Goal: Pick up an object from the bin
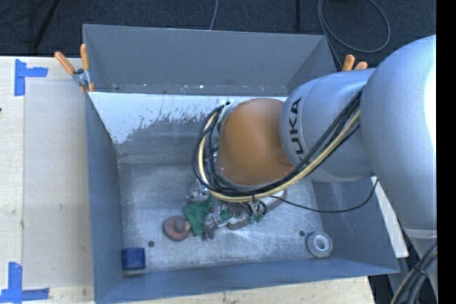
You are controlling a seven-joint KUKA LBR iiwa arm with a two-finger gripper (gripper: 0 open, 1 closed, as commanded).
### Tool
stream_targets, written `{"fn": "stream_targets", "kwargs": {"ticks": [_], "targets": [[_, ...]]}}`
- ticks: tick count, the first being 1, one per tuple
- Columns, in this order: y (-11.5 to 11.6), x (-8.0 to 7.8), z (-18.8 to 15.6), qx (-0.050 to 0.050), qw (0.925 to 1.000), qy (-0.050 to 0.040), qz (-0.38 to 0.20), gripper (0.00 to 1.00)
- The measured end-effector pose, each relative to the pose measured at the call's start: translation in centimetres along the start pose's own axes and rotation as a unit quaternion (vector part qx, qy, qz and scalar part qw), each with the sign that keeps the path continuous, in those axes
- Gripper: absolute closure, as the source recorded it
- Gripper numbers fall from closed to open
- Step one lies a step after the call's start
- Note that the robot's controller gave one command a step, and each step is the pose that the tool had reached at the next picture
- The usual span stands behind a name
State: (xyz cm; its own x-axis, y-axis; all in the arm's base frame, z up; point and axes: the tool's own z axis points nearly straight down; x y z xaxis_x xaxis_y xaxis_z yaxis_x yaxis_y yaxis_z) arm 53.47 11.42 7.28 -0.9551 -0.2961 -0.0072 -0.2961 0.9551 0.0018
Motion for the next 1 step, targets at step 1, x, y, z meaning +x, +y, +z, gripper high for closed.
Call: {"fn": "stream_targets", "kwargs": {"ticks": [1], "targets": [[2.09,0.15,-16.43,0.001,0.9928,-0.0001,-0.120,1.00]]}}
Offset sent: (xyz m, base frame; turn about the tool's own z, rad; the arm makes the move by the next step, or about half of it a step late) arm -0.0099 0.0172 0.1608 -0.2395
